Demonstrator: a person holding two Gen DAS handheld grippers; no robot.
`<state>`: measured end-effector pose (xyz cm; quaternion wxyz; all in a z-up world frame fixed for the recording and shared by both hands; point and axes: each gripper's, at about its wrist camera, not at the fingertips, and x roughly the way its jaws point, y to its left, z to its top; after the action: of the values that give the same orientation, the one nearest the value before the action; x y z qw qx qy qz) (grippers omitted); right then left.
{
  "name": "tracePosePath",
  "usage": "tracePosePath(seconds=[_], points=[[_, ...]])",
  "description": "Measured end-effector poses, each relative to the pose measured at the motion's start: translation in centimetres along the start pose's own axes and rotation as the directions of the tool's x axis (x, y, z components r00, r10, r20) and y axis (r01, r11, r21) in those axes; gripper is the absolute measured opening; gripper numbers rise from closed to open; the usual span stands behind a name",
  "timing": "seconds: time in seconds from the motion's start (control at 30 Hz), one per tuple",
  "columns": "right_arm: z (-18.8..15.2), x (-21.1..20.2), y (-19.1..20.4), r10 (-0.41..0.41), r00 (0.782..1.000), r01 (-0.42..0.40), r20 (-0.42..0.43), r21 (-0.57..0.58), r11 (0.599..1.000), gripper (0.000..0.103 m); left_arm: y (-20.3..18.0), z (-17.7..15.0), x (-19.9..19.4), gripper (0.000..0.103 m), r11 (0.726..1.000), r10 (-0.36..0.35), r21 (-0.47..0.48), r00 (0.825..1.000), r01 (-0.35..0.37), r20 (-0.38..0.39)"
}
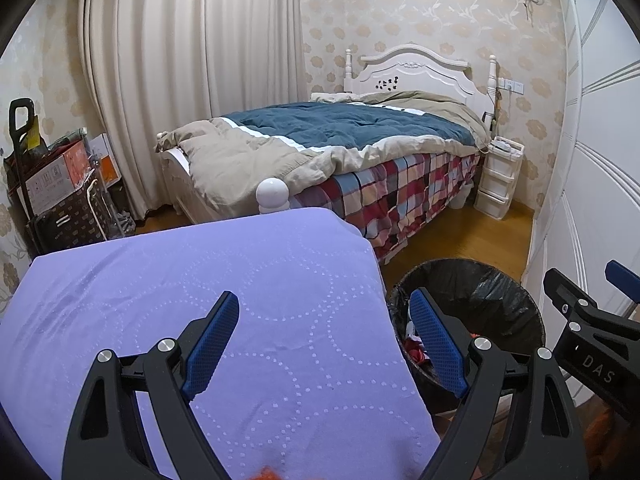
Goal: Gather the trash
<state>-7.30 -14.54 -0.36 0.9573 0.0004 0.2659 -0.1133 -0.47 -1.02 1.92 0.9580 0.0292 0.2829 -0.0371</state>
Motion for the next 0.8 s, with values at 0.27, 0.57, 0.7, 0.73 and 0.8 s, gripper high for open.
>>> tracePosePath(seconds=[0.27, 0.57, 0.7, 0.73, 0.8], points=[[0.1, 0.0, 0.0, 0.0, 1.0, 0.0, -0.001, -0.001, 1.0, 0.091, -0.1, 0.1, 0.1, 0.084, 1.0, -0.026, -0.016, 1.0, 0.025, -0.017], [0.0, -0.1, 0.2, 0.002, 1.0, -0.002, -0.003, -0.004, 1.0, 0.091, -0.1, 0.4, 0.2, 0.085, 1.0, -0.009, -0.018, 1.0, 0.009, -0.002], [-0.2, -0.5, 0.9, 0.012, 1.0, -0.012, -0.003, -0.015, 1.0, 0.091, 0.7, 0.6, 1.0, 0.085, 0.999, 0.009, -0.035, 0.999, -0.01, -0.039], [-0.3, -0.7, 1.1, 0.016, 1.0, -0.017, -0.004, -0.018, 1.0, 0.091, 1.0, 0.6, 1.2, 0.085, 0.999, 0.009, -0.04, 0.999, -0.011, -0.05], [-0.6, -0.9, 1.7, 0.027, 1.0, -0.027, -0.008, -0.026, 0.999, 0.091, 1.6, 0.5, 1.6, 0.085, 0.999, 0.013, -0.044, 0.997, -0.016, -0.071]])
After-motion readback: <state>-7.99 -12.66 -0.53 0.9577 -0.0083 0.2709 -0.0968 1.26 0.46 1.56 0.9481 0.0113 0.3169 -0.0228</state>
